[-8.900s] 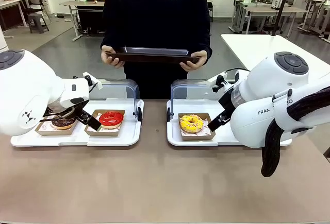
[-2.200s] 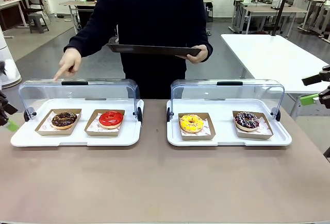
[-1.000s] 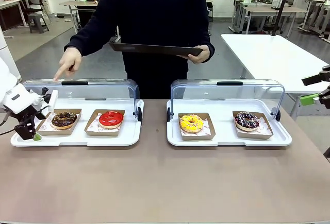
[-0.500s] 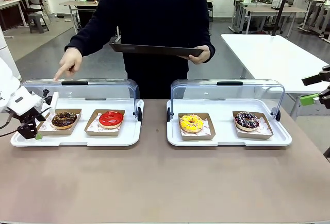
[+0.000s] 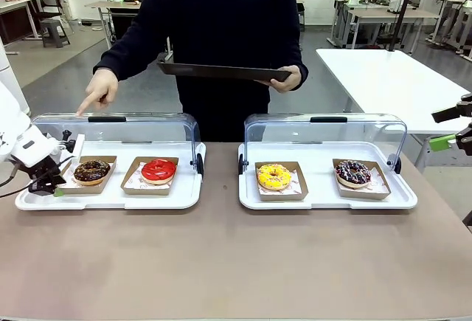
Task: Provide the desired donut to the person.
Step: Pick up and lift the Paper togo box containing the Donut pointed at by the person.
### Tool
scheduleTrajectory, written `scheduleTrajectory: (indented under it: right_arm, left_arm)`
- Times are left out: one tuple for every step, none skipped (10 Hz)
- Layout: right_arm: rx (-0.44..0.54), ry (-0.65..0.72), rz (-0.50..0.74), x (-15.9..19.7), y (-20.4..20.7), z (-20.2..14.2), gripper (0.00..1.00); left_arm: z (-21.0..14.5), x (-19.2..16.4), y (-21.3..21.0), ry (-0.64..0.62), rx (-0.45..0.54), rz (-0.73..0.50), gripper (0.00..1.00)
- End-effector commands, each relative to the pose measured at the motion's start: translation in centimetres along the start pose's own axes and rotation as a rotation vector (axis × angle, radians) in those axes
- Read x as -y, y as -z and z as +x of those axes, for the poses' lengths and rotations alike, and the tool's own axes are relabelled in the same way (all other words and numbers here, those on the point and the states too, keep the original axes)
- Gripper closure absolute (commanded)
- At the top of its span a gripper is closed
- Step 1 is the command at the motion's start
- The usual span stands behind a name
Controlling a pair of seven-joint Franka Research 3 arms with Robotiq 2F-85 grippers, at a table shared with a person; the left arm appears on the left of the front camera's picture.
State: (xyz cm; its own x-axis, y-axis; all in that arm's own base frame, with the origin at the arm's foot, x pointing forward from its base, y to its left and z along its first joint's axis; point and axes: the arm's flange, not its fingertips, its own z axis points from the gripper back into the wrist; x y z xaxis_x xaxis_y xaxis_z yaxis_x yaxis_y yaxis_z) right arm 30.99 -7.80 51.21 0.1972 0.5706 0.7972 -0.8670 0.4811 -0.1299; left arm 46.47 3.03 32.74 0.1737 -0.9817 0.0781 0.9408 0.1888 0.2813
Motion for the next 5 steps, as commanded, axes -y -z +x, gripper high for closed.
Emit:
scheduleTrajectory:
  right_arm:
    - [0.024, -0.007, 0.009, 0.23, 0.18, -0.1, 0.0]
    - [0.024, -0.007, 0.009, 0.23, 0.18, -0.1, 0.0]
    - [0.024, -0.007, 0.009, 0.23, 0.18, -0.1, 0.0]
    - [0.024, -0.007, 0.009, 0.23, 0.18, -0.1, 0.0]
    - [0.024, -0.007, 0.009, 0.23, 0.18, -0.1, 0.0]
  left_arm:
    - [-0.05, 0.09, 0.18, 0.021, -0.022, -0.005, 1.0]
    - [-0.03, 0.13, 0.19, 0.021, -0.02, -0.009, 1.0]
    - [-0.11, 0.21, -0.01, 0.027, -0.011, -0.021, 1.0]
    - [-0.17, 0.3, -0.14, 0.03, -0.011, -0.017, 1.0]
    - [-0.27, 0.47, -0.23, 0.037, -0.002, -0.014, 1.0]
